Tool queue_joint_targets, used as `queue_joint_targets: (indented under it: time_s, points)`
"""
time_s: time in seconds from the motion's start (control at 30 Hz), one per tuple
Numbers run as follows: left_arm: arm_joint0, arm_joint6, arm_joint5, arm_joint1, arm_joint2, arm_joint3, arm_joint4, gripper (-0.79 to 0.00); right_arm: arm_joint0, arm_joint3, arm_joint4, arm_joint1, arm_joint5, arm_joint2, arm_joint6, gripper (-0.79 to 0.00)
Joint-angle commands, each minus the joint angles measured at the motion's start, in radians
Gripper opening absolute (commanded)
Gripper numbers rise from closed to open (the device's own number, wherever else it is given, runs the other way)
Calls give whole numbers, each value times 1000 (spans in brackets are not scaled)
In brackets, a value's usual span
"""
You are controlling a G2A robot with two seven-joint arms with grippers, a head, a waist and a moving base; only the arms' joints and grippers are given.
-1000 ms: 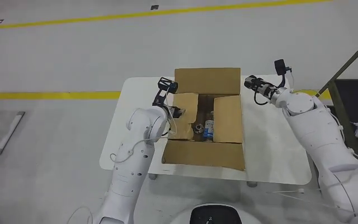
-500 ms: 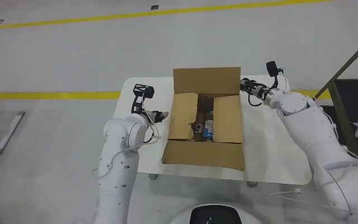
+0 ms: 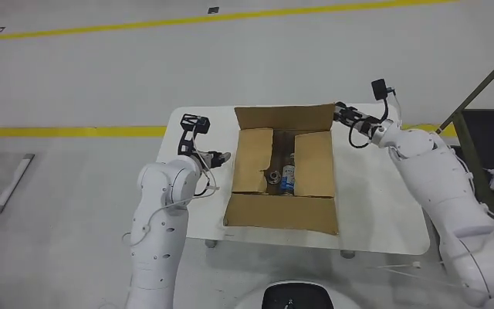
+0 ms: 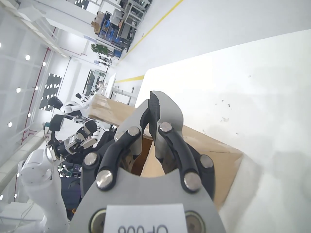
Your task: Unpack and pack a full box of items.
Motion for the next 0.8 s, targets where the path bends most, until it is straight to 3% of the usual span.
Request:
queue_joint_targets:
  time_s: [0.0,0.23,0.5,0.77]
  points:
    - [1,1,0,2,-2,-3,-2,0,-10,-31,-17,10,-37,4,15,-785]
    - [1,1,-3,3,-1,-5,0,0,-90,-235,-197,44,-100,3,-50,-785]
    - [1,1,-3,3,-1,-5,0,0,-294,-622,-345,74,-6,19,-100,-785]
    - [1,1,-3,3,-1,-5,0,0,-444,-831,-428,92,66,28,-77,-785]
